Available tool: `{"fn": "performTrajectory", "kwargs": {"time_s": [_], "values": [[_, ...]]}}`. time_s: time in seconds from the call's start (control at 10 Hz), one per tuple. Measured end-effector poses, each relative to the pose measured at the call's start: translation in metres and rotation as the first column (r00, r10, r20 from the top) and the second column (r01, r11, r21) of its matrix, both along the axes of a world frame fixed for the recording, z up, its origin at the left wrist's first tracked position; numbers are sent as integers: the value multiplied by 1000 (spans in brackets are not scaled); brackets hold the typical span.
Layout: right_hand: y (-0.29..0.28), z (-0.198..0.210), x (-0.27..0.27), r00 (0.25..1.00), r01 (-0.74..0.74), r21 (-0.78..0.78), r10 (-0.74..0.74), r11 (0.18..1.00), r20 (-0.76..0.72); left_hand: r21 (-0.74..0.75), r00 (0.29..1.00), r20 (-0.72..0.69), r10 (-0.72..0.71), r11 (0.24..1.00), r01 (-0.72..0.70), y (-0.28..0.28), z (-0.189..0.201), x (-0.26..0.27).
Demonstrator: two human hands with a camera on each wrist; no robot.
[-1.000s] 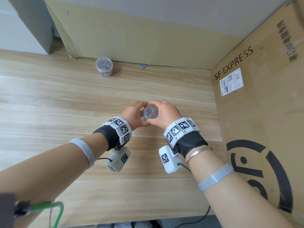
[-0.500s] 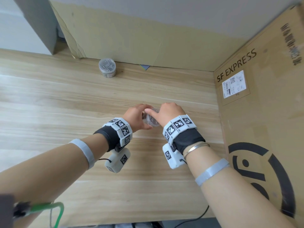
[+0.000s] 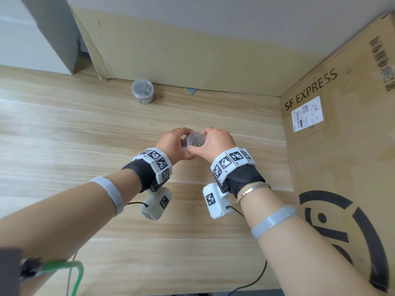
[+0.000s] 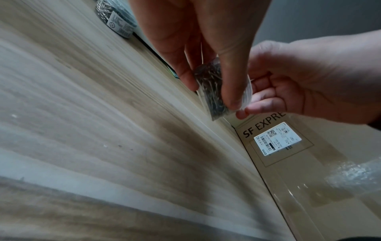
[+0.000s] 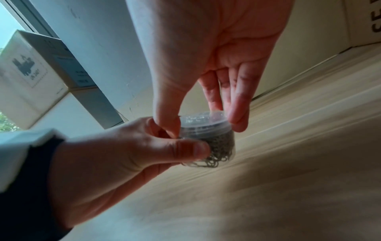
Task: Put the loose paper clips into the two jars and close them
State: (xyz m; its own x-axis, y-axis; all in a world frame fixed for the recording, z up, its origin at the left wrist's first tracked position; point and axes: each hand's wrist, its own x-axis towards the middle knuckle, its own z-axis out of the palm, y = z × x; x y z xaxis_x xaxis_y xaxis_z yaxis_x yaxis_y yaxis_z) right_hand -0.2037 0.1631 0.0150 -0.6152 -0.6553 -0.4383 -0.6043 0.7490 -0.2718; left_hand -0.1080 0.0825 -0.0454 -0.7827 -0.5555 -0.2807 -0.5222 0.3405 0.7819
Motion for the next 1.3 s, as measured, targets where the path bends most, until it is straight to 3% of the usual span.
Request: {"fn": "performTrajectory", "kwargs": {"time_s": [0.2, 0.5, 0.8, 1.1, 1.3], "values": [[-25, -5, -8, 999, 17, -143, -13, 990, 30, -29, 997, -45, 57, 998, -59, -23, 4, -13], [-87, -19, -33, 999, 23, -267, -32, 963, -29, -142, 990, 54, 127, 983, -119, -78, 10, -41], [-127, -42, -52, 999, -53, -235, 50, 970, -21, -42, 976, 77, 202, 979, -200, -107, -10, -51], [-142, -64, -56, 995, -104, -198, 101, 975, -28, -67, 965, 137, 223, 974, -216, -118, -19, -54], [-136, -57, -54, 995, -94, -216, 87, 972, -40, -111, 959, 144, 246, 967, -231, -110, -4, -54]]}}
